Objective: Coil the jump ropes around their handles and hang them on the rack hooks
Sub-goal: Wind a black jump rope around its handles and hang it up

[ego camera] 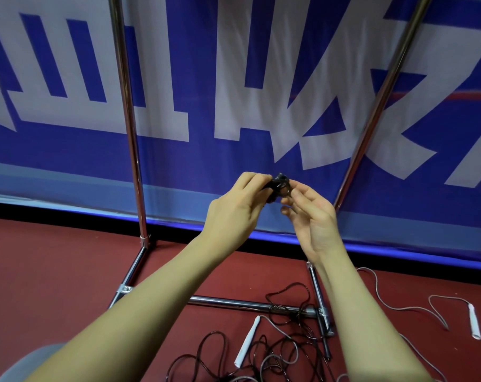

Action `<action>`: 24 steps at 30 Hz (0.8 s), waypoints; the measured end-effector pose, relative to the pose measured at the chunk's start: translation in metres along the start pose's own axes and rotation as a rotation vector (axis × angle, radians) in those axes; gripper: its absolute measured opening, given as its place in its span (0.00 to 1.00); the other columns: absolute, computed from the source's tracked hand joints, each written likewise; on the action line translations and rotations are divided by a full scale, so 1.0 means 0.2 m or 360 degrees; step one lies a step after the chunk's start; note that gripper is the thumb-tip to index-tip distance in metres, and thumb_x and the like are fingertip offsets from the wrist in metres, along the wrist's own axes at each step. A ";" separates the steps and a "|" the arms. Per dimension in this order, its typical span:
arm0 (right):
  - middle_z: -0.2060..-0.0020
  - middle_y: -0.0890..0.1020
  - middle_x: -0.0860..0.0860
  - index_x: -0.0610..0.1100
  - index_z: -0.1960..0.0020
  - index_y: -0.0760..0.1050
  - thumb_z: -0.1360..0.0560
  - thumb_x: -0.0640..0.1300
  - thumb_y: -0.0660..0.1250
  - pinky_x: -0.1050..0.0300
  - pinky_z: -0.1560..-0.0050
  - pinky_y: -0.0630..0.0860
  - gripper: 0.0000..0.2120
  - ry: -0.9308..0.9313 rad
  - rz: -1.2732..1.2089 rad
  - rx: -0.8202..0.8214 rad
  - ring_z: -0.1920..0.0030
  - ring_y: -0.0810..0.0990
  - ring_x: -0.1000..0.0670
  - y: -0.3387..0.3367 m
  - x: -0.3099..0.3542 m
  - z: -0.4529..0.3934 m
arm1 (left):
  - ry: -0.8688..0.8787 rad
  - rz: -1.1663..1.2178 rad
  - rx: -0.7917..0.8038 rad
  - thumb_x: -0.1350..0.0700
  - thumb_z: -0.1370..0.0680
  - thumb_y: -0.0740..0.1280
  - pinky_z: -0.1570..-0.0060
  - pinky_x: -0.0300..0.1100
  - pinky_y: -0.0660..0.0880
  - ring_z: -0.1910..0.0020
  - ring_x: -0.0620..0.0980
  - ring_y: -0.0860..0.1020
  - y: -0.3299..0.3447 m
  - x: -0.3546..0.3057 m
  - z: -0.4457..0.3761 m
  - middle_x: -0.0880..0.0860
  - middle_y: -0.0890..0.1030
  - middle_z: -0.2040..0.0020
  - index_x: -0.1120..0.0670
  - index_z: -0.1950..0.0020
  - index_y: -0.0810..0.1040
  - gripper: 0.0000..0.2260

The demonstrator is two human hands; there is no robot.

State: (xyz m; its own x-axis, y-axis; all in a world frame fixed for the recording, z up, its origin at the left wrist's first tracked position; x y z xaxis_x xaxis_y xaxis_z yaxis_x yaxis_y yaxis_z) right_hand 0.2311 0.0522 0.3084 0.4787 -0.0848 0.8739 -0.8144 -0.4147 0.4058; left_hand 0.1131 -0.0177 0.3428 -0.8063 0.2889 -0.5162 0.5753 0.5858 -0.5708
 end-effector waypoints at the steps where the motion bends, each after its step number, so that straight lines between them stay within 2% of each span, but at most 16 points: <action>1: 0.58 0.84 0.48 0.39 0.47 0.77 0.30 0.41 0.65 0.61 0.61 0.72 0.13 0.0007 0.0001 0.0017 0.61 0.77 0.53 0.00 0.00 0.00 | -0.0002 0.0012 -0.0010 0.48 0.17 0.57 0.60 0.52 0.76 0.57 0.46 0.77 -0.01 0.00 0.00 0.40 0.73 0.44 0.38 0.42 0.64 0.06; 5: 0.59 0.84 0.51 0.39 0.47 0.77 0.28 0.37 0.65 0.61 0.62 0.69 0.10 0.0024 0.0087 -0.0013 0.61 0.76 0.54 -0.01 -0.01 0.00 | 0.0028 0.0046 -0.0005 0.46 0.17 0.56 0.60 0.52 0.77 0.56 0.46 0.77 0.00 -0.01 0.01 0.40 0.74 0.44 0.39 0.42 0.64 0.05; 7: 0.60 0.83 0.50 0.39 0.47 0.77 0.25 0.36 0.63 0.61 0.62 0.69 0.08 0.0030 0.0108 -0.0016 0.61 0.76 0.54 -0.01 -0.01 -0.01 | 0.0103 -0.0015 -0.0038 0.42 0.20 0.52 0.64 0.51 0.77 0.56 0.45 0.76 -0.01 -0.04 0.01 0.40 0.71 0.42 0.39 0.40 0.63 0.09; 9: 0.57 0.82 0.47 0.38 0.47 0.76 0.27 0.38 0.65 0.59 0.61 0.69 0.10 0.0030 0.0099 -0.0010 0.58 0.76 0.52 -0.01 -0.01 -0.01 | 0.0171 -0.0055 -0.0063 0.41 0.21 0.49 0.68 0.48 0.76 0.55 0.45 0.75 -0.02 -0.06 0.02 0.40 0.67 0.40 0.40 0.40 0.63 0.12; 12: 0.55 0.79 0.44 0.39 0.48 0.76 0.30 0.41 0.70 0.58 0.60 0.69 0.11 0.0027 0.0123 0.0000 0.55 0.74 0.49 -0.02 0.00 -0.01 | 0.0216 -0.0044 -0.0066 0.42 0.21 0.50 0.70 0.48 0.76 0.55 0.44 0.76 -0.01 -0.07 0.02 0.39 0.67 0.38 0.41 0.40 0.65 0.12; 15: 0.56 0.79 0.42 0.38 0.49 0.76 0.30 0.43 0.67 0.60 0.62 0.71 0.13 0.0013 0.0225 -0.0017 0.55 0.75 0.46 -0.03 0.01 -0.01 | 0.0321 -0.0132 -0.0122 0.46 0.20 0.54 0.76 0.42 0.72 0.60 0.45 0.76 -0.02 -0.09 0.03 0.41 0.69 0.38 0.44 0.39 0.66 0.10; 17: 0.59 0.80 0.44 0.38 0.51 0.76 0.29 0.41 0.67 0.60 0.64 0.72 0.10 -0.0025 0.0324 -0.0044 0.57 0.76 0.47 -0.04 0.03 -0.01 | 0.0435 -0.0291 -0.0201 0.51 0.21 0.59 0.79 0.37 0.66 0.63 0.47 0.77 -0.02 -0.10 0.03 0.44 0.71 0.40 0.47 0.39 0.68 0.11; 19: 0.65 0.81 0.49 0.40 0.55 0.75 0.27 0.36 0.68 0.59 0.64 0.72 0.02 -0.0061 0.0368 -0.0076 0.61 0.77 0.50 -0.04 0.03 -0.01 | 0.0526 -0.0418 -0.0278 0.55 0.23 0.62 0.80 0.37 0.65 0.63 0.50 0.79 -0.02 -0.12 0.05 0.46 0.75 0.41 0.48 0.38 0.70 0.13; 21: 0.68 0.81 0.50 0.41 0.57 0.75 0.27 0.35 0.68 0.60 0.65 0.72 0.03 -0.0090 0.0367 -0.0108 0.66 0.76 0.50 -0.05 0.05 -0.01 | 0.0556 -0.0475 -0.0324 0.55 0.23 0.62 0.79 0.36 0.63 0.63 0.51 0.80 -0.02 -0.14 0.06 0.49 0.78 0.42 0.48 0.38 0.70 0.14; 24: 0.70 0.78 0.47 0.40 0.58 0.73 0.24 0.30 0.65 0.61 0.66 0.72 0.08 -0.0122 0.0398 -0.0148 0.71 0.73 0.51 -0.05 0.06 -0.01 | 0.0549 -0.0473 -0.0292 0.55 0.23 0.61 0.79 0.36 0.64 0.63 0.51 0.80 -0.01 -0.14 0.06 0.50 0.80 0.42 0.46 0.38 0.70 0.14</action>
State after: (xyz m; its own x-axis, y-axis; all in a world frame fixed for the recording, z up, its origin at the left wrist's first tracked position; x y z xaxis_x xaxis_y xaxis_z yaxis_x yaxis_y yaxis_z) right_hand 0.2439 0.0571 0.3145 0.2797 -0.2438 0.9286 -0.9353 -0.2875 0.2062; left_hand 0.1359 -0.0354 0.3498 -0.9483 0.3048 -0.0887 0.3047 0.7957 -0.5234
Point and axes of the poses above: each hand's wrist, its own z-axis away from the middle knuckle, its own y-axis out of the palm, x = y × z, the point moved 10 cm from there along -z, towards the middle knuckle
